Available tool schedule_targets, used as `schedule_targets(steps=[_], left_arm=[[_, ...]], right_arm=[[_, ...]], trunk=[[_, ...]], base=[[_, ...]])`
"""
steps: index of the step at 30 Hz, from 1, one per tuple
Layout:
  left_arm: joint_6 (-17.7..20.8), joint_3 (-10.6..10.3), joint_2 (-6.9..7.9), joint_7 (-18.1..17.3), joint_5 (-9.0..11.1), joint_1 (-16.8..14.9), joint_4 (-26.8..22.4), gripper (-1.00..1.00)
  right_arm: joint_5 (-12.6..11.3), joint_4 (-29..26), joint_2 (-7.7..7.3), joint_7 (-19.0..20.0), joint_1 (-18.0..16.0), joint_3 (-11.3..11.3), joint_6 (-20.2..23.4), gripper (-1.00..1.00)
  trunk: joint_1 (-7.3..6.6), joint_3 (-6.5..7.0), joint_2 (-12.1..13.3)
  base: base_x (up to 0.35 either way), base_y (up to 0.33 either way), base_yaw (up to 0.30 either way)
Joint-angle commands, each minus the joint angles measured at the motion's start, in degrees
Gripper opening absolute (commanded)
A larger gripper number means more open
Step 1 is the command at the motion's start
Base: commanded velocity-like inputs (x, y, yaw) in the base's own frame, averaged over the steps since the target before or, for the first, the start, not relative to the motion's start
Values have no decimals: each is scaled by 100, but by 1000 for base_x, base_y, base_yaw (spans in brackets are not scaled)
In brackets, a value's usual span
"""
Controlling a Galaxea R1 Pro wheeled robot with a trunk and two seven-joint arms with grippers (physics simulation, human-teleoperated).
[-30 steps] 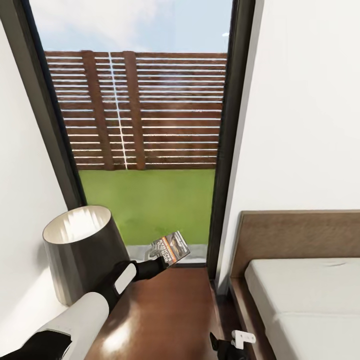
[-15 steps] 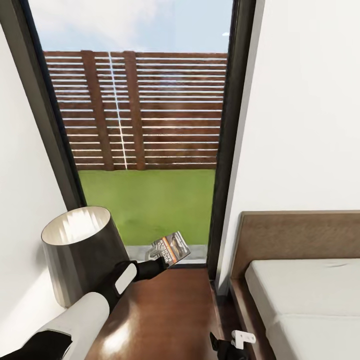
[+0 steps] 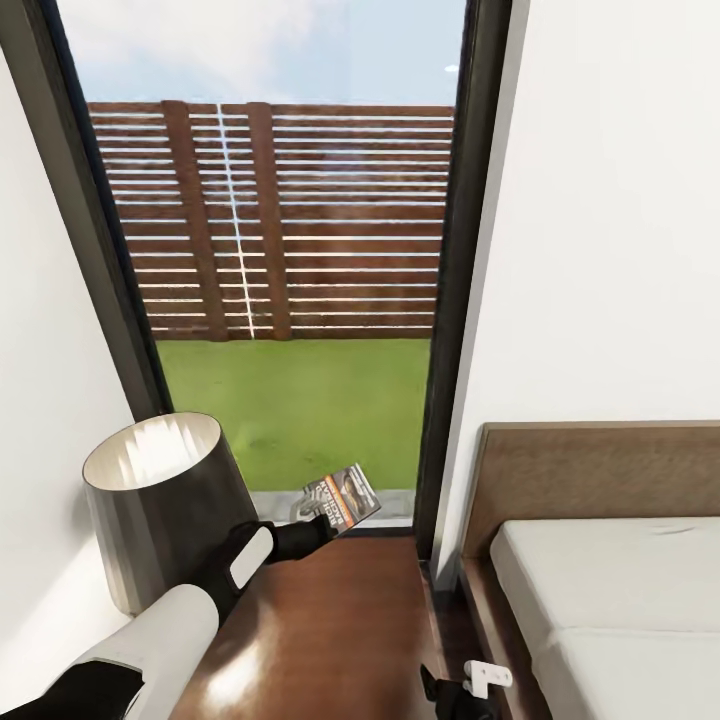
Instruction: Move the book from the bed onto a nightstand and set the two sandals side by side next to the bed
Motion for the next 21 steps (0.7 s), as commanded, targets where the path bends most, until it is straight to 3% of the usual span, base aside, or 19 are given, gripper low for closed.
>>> schedule_targets(steps=[1, 21], left_arm=[[28, -14, 3, -2, 27, -4, 1, -100], [296, -14, 3, 3, 35, -4, 15, -100]], right_arm=[[-61, 7, -3, 59, -5, -34, -7, 100], [-68, 7, -21, 52, -3, -40, -19, 100]], trunk=[[-1, -6, -3], [-1, -6, -3]], base=[[0, 0, 0], [0, 0, 0]])
